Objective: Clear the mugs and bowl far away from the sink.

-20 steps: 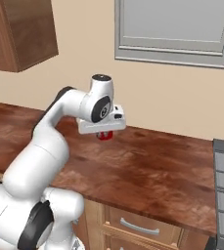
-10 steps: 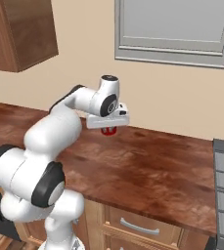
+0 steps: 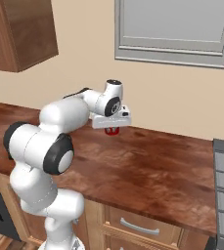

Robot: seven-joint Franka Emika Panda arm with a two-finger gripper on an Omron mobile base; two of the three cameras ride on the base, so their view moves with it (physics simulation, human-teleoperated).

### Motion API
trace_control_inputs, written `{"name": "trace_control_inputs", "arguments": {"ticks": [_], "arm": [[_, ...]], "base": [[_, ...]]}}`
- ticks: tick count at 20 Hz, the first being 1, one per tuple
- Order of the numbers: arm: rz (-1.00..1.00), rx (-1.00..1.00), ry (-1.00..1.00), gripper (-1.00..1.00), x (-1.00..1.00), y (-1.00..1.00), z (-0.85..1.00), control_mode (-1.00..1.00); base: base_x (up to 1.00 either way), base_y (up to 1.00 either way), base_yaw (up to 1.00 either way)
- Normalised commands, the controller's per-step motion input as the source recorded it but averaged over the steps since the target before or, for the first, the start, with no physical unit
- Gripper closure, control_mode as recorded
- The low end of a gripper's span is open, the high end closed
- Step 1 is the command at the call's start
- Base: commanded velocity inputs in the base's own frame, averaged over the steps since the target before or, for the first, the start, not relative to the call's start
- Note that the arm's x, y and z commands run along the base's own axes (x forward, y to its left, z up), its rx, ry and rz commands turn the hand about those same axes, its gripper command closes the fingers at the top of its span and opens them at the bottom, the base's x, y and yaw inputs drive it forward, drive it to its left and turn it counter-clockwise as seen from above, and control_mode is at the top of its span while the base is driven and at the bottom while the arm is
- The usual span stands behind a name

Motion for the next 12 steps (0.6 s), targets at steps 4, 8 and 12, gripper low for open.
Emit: {"name": "trace_control_inputs", "arguments": {"ticks": [4,8,12], "arm": [[0.00,0.00,0.00,1.00,0.48,0.00,-0.49,-1.00],[0.00,0.00,0.00,1.00,0.45,0.00,-0.45,-1.00],[0.00,0.00,0.00,1.00,0.49,0.00,-0.52,-1.00]], "base": [[0.00,0.00,0.00],[0.00,0.00,0.00],[0.00,0.00,0.00]]}}
